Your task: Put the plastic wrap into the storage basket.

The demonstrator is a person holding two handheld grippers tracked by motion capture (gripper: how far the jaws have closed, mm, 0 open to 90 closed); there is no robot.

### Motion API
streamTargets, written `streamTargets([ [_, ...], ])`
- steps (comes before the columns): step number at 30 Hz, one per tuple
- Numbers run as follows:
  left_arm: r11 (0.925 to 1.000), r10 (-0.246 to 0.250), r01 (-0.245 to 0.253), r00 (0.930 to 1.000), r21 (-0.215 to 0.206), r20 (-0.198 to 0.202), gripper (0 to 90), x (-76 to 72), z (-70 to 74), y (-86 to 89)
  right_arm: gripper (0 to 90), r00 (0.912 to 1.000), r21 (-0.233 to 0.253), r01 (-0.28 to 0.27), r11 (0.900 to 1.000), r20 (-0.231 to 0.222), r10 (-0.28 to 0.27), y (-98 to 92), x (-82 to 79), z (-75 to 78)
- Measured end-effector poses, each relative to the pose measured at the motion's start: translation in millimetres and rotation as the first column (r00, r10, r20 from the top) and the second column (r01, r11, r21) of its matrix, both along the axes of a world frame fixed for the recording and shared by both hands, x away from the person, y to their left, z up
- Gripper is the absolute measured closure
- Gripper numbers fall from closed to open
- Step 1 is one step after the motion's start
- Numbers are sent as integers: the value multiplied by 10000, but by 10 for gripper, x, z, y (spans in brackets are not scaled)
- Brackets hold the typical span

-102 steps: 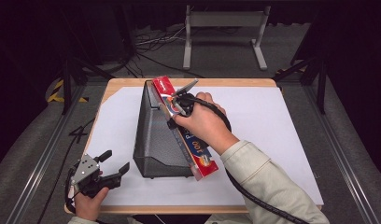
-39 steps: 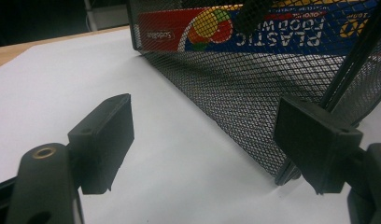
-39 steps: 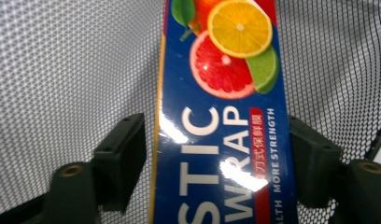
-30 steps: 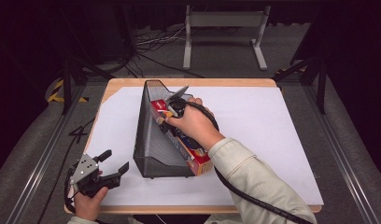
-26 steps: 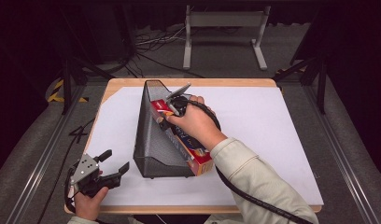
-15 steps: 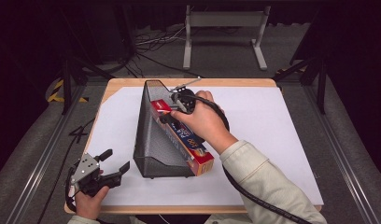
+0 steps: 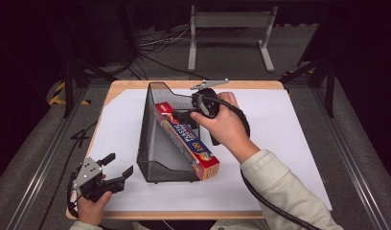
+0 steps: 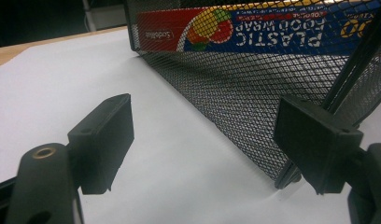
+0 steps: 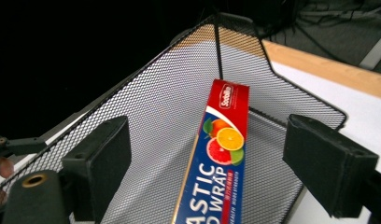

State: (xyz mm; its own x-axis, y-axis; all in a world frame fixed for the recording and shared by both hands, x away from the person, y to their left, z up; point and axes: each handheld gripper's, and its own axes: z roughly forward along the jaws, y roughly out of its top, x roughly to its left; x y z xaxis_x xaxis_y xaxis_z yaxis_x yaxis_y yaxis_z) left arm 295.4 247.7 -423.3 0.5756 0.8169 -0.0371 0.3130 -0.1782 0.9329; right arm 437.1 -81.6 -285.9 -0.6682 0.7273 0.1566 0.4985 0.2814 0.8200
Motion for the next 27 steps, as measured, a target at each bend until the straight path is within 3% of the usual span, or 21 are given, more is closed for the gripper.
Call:
streamTargets([
  [7,10000,-9,9,10000,27,-62,211,7,-6,-9,161,9982,265,-88,9996,588,72,-287,-151,14],
  [13,10000,4,-3,10000,49,-76,211,5,-9,-15,160,9972,444,-104,9990,740,71,-543,-271,61],
  [19,10000,53,-52,9999,39,-90,211,-7,-6,0,151,9962,147,-386,9991,785,373,-804,-356,117],
  [27,9999,100,-99,9999,34,-86,211,-17,-8,10,147,9927,84,-226,9997,1191,214,-1177,-491,178],
])
